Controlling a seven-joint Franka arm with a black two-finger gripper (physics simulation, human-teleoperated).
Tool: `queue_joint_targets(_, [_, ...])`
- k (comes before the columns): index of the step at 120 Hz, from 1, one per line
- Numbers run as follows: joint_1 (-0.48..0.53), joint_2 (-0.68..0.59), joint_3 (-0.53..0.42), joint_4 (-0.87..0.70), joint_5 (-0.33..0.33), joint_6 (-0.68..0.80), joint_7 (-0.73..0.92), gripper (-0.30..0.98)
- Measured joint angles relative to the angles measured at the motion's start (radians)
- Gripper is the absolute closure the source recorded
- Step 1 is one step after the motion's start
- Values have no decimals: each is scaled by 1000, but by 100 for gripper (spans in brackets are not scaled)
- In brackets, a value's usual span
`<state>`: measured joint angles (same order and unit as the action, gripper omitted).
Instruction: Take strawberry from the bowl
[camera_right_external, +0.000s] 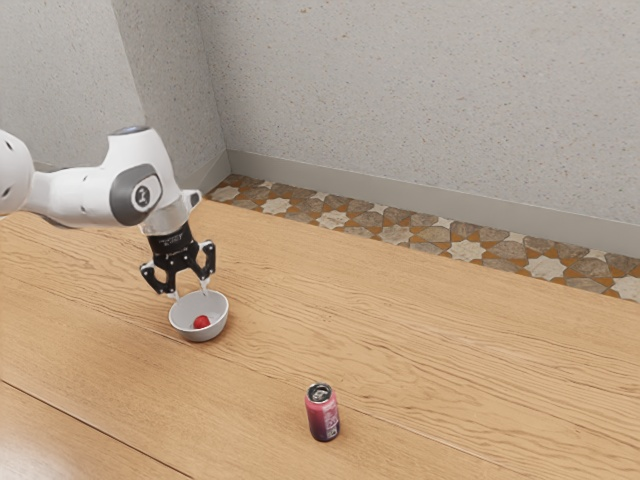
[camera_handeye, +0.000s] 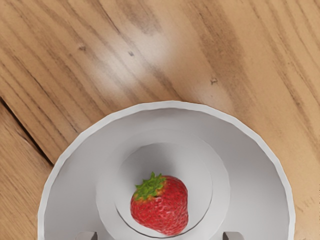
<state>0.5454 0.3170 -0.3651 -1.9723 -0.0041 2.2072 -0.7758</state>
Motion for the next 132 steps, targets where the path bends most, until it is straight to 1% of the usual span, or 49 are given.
queue_joint_targets(9, [1,5,1,-15,8,31,-49,40])
queue_joint_targets(20, [-3,50,5,-16,13,68,-100,40])
queue_joint_targets(50, [-11,114,7,-10,17,131,-207,39])
queue_joint_targets(89, [-3,126,-1,-15,9,153,-257,39])
queue_joint_targets(110, [-1,127,-2,-15,18,154,-287,55])
queue_joint_targets(132, [0,116,-3,-16,27,150,-323,64])
